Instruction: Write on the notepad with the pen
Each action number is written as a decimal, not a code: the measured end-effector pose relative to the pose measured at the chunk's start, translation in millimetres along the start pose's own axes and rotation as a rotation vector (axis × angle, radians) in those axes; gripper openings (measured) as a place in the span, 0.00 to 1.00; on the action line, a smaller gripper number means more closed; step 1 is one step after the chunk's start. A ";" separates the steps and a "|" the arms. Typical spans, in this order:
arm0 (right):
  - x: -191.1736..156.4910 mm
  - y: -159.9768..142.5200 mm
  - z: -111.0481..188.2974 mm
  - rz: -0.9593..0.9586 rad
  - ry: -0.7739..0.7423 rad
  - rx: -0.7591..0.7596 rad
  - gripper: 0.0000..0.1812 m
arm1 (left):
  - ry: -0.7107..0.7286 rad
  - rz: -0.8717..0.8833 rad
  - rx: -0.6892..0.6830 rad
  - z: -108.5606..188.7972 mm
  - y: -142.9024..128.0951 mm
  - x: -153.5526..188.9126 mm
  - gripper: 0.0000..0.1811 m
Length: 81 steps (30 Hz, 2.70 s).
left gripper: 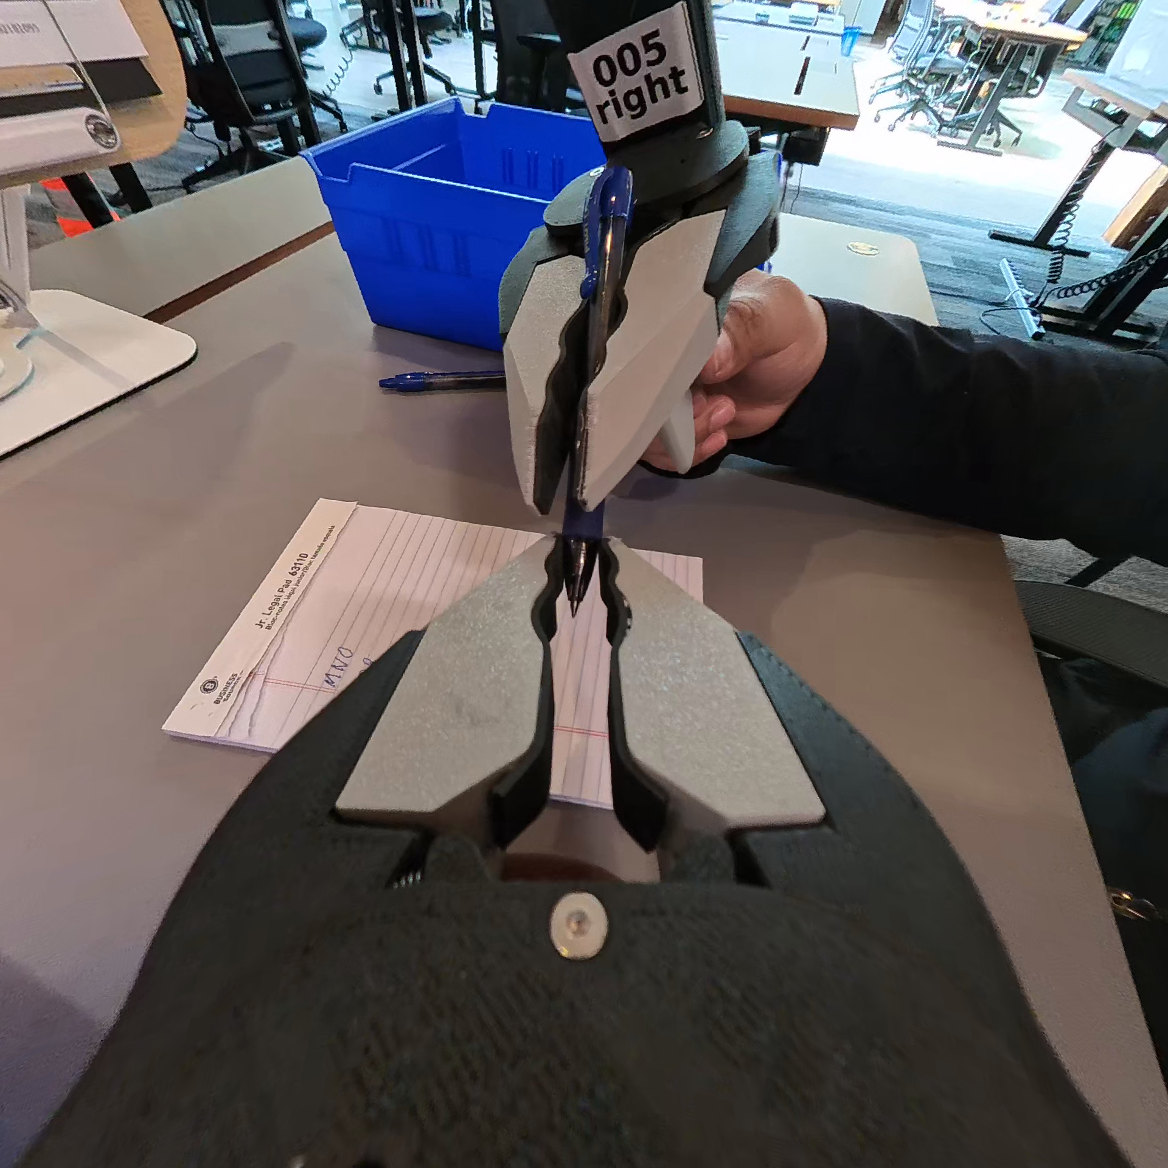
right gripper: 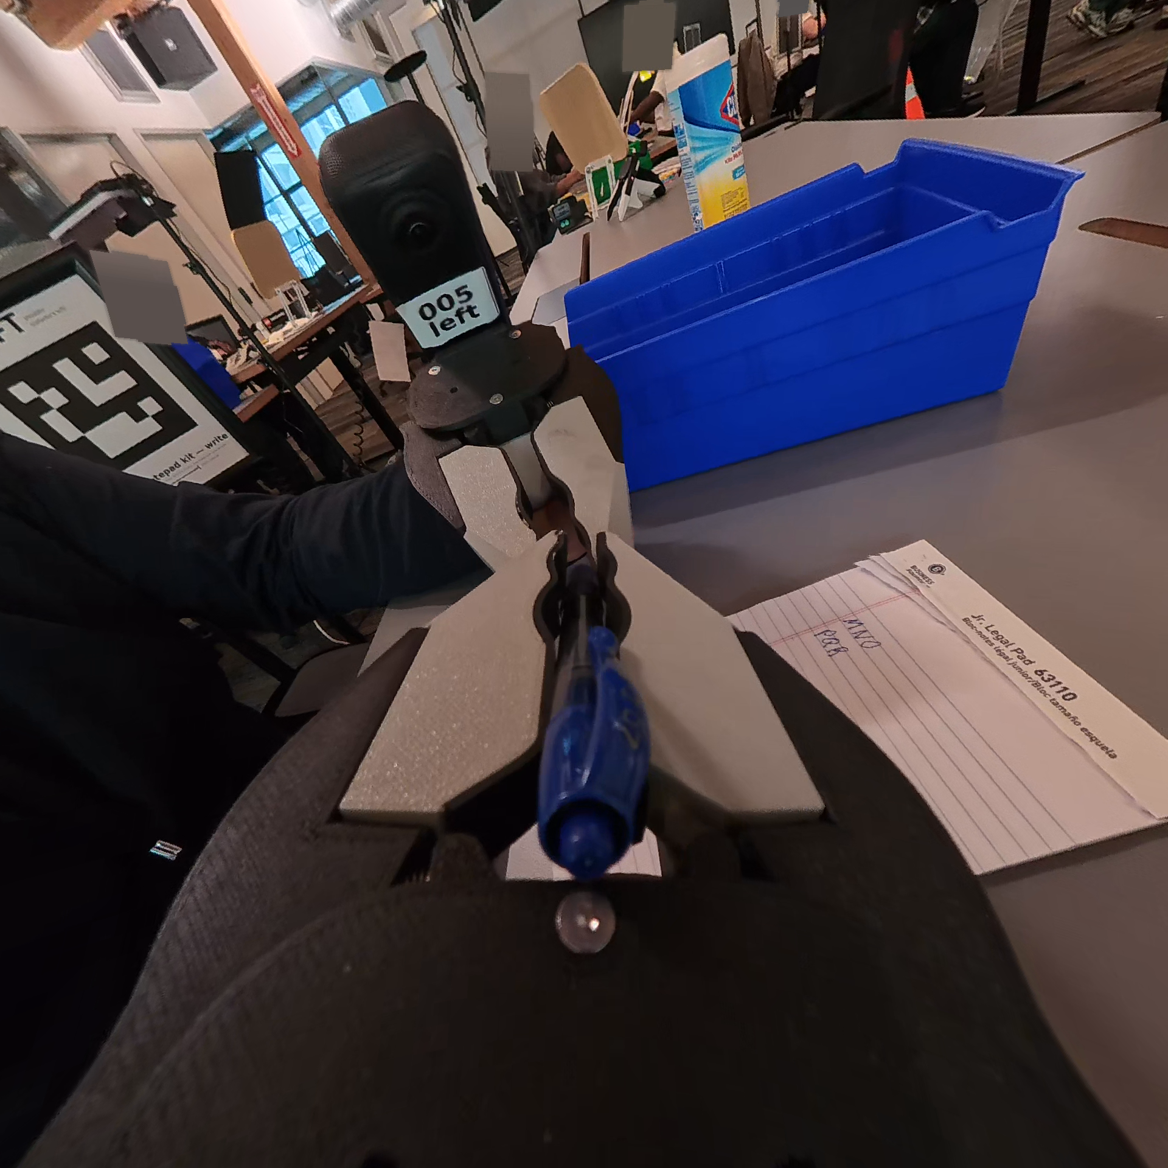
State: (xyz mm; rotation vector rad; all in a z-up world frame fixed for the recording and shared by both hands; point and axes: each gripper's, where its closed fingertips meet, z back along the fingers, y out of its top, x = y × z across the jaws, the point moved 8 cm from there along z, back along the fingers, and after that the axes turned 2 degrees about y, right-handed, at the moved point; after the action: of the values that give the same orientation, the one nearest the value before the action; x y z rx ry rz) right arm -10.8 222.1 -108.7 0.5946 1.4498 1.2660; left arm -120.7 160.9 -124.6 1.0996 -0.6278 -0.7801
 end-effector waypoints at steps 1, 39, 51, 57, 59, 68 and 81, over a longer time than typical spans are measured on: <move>0.3 -0.1 -0.3 0.001 -0.004 -0.001 0.03 | -0.001 0.006 -0.002 -0.2 -0.5 -0.4 0.04; 54.4 -28.8 -21.0 -0.093 -0.439 -0.152 0.03 | 0.329 -0.060 -0.421 -10.8 -44.8 -29.7 0.00; 55.7 -29.1 -21.4 -0.093 -0.461 -0.159 0.03 | 0.329 -0.048 -0.418 -10.7 -45.4 -30.0 0.00; 56.5 -29.5 -21.7 -0.093 -0.474 -0.165 0.03 | 0.329 -0.046 -0.417 -10.6 -45.5 -30.0 0.00; 56.7 -29.4 -21.4 -0.095 -0.475 -0.163 0.03 | 0.329 -0.045 -0.416 -10.6 -45.5 -30.0 0.00; 56.1 -30.7 -23.5 -0.083 -0.481 -0.189 0.03 | 0.326 -0.034 -0.412 -10.2 -45.6 -30.5 0.00; 50.5 -19.0 -3.2 -0.150 -0.356 -0.018 0.03 | 0.330 -0.052 -0.416 -10.3 -45.0 -30.0 0.00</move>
State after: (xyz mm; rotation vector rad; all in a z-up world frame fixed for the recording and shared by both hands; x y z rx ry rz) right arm -24.1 259.0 -145.8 0.6495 1.1627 0.9966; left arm -140.9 179.6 -172.3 0.8354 -0.1472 -0.7133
